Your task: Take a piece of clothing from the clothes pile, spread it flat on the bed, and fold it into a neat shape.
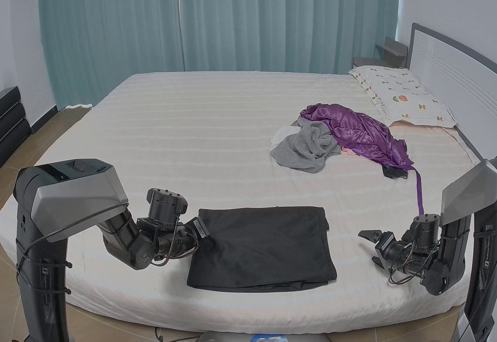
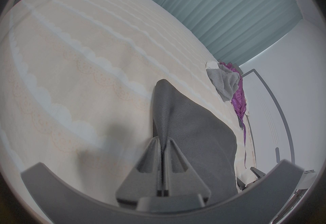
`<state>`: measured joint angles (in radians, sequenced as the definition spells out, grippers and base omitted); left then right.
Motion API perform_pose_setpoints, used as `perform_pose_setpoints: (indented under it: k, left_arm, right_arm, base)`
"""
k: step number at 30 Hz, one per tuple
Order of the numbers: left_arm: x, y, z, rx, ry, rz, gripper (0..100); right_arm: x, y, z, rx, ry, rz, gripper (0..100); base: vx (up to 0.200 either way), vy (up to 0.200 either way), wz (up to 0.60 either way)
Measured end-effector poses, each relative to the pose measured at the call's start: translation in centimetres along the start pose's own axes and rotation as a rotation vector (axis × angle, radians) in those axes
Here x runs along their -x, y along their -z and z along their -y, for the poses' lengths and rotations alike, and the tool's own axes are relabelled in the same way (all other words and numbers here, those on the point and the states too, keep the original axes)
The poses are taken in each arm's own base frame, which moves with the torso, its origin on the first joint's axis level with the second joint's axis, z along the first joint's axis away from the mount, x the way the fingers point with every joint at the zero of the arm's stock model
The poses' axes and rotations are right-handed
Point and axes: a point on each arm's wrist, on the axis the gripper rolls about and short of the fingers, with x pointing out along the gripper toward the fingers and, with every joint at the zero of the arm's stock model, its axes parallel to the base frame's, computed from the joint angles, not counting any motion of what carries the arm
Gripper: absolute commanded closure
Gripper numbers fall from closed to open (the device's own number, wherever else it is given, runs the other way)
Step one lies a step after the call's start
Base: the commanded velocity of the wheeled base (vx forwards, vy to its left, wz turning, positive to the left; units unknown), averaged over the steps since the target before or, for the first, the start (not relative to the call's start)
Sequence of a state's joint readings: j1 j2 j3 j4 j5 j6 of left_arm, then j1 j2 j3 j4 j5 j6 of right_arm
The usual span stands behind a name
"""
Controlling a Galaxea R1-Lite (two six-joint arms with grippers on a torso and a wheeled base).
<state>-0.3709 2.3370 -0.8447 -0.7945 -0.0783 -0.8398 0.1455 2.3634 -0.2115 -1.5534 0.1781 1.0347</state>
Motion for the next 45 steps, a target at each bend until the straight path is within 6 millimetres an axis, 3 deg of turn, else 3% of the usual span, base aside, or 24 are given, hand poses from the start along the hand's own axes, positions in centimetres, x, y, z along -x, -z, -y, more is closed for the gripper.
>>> perform_pose_setpoints:
  k: [45]
  left_arm:
    - [2.5,-2.6,-1.5,0.086,-0.022,0.071,100]
  right_arm:
    - [0.0,-0.2,-0.1,-0.01,-0.006,0.004,0]
  base:
    - [0.0,0.191,0.0]
